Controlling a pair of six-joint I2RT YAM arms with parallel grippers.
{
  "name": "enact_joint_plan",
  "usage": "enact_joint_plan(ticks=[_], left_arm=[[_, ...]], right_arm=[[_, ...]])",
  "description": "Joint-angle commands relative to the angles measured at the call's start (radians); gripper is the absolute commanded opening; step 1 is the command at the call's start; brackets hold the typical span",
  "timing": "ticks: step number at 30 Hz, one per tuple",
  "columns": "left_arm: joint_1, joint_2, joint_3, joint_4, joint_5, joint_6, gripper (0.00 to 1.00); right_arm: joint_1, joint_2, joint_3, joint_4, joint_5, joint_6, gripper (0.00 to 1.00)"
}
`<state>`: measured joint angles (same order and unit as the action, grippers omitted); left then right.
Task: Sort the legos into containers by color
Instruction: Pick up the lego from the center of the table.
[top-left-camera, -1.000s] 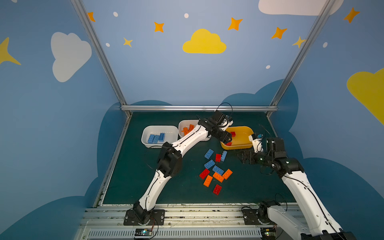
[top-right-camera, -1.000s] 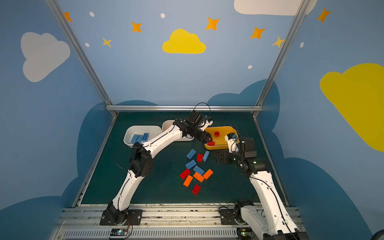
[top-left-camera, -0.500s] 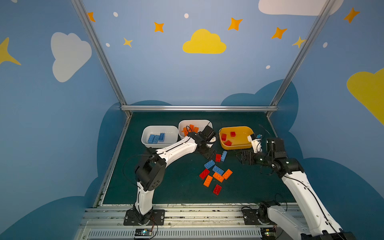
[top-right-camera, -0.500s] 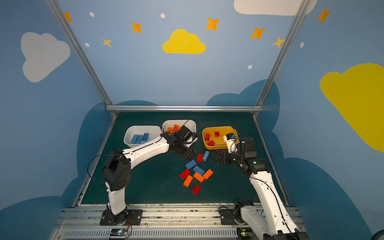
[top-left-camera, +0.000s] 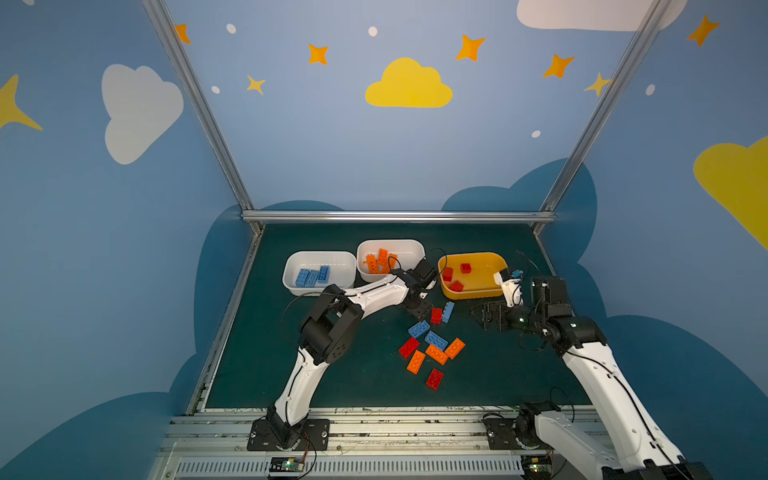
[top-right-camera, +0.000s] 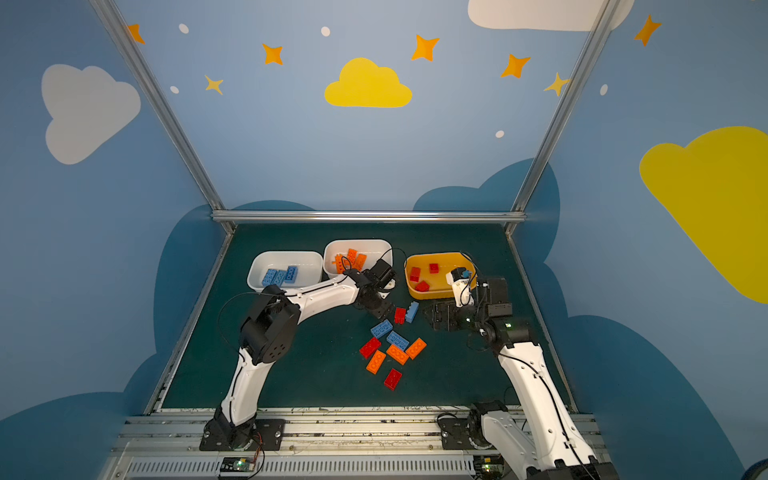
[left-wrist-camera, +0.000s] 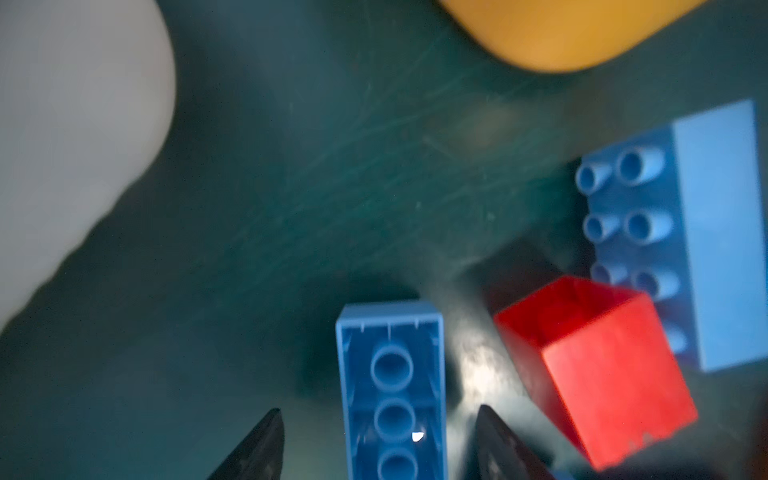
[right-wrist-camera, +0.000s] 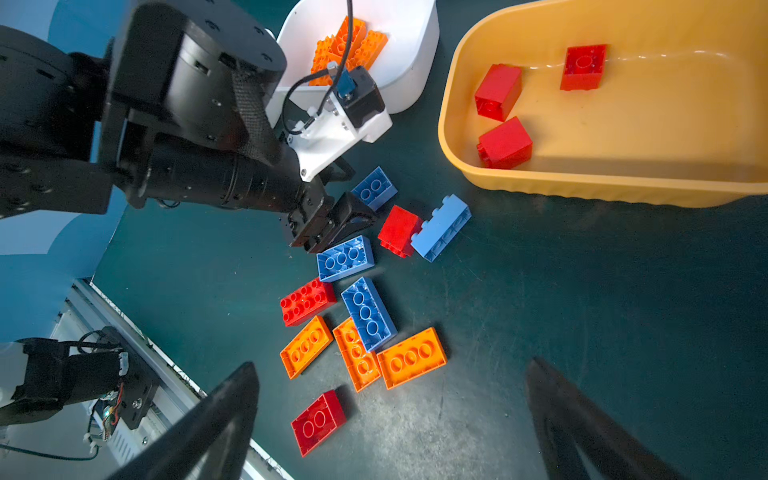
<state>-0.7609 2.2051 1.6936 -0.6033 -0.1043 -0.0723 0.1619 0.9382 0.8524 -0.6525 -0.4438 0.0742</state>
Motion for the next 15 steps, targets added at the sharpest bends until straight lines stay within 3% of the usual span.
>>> enact_joint_plan(ticks=[1, 8, 15], left_arm=[[0.007, 0.033, 0.047, 0.011, 0.008, 0.000, 0.67], [0.013, 0.053, 0.080, -0.018, 0.022, -0.002, 0.40], [0.020, -0.051, 0.074, -0.102, 0.029, 0.002, 0.34]], right_arm=[[0.007, 0.011, -0.008, 0.014, -0.013, -0.001, 0.98], [0.007, 0.019, -0.013, 0.019, -0.013, -0.002, 0.98], [0.007, 0.011, -0.015, 0.026, -0.015, 0.006, 0.98]])
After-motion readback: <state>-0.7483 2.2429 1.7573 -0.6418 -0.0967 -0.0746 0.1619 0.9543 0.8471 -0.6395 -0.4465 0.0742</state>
